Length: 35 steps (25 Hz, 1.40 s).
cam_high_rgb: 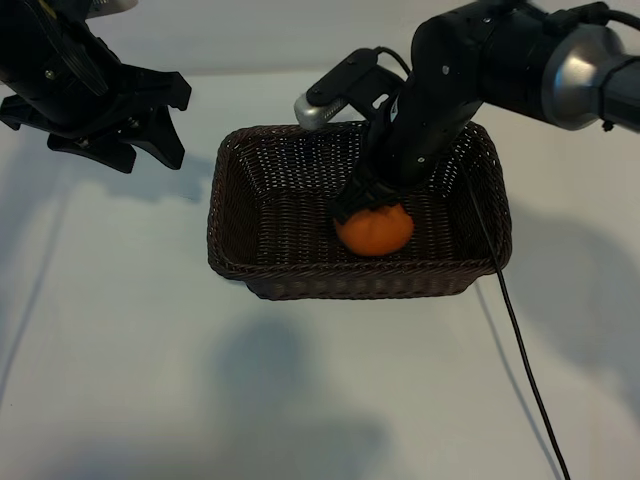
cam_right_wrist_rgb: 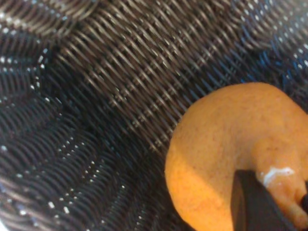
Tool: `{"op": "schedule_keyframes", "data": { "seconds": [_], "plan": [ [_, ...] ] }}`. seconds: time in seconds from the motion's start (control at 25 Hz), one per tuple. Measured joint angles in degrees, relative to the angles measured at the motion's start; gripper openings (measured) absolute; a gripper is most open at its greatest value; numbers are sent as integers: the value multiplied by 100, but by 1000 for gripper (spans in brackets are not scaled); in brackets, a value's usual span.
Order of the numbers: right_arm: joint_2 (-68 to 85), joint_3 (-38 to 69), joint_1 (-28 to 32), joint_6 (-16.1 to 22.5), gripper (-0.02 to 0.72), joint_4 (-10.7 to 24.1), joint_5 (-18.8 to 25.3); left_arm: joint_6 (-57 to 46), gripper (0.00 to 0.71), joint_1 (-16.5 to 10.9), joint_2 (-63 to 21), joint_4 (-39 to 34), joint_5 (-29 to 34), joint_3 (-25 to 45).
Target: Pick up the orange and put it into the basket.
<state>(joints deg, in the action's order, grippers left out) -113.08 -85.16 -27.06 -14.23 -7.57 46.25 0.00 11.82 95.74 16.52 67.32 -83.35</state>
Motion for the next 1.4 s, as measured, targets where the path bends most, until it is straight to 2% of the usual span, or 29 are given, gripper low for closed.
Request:
{"op": "schedule_keyframes", "data": {
  "seconds": [0.36, 0.44, 0.68, 0.8, 1.16, 1.4],
  "plan": [
    [-61, 0, 0, 5, 120, 2, 0, 0, 526, 0, 0, 0, 0, 0],
    [-61, 0, 0, 11, 173, 2, 5, 0, 526, 0, 0, 0, 0, 0],
    [-61, 0, 0, 139, 428, 18, 16, 0, 526, 0, 0, 0, 0, 0],
    [-54, -6, 0, 149, 483, 30, 86, 0, 526, 0, 0, 0, 0, 0],
    [541, -6, 0, 214, 494, 182, 438, 0, 526, 0, 0, 0, 0, 0],
    [1200, -6, 0, 232, 460, 205, 696, 0, 526, 0, 0, 0, 0, 0]
  ]
}}
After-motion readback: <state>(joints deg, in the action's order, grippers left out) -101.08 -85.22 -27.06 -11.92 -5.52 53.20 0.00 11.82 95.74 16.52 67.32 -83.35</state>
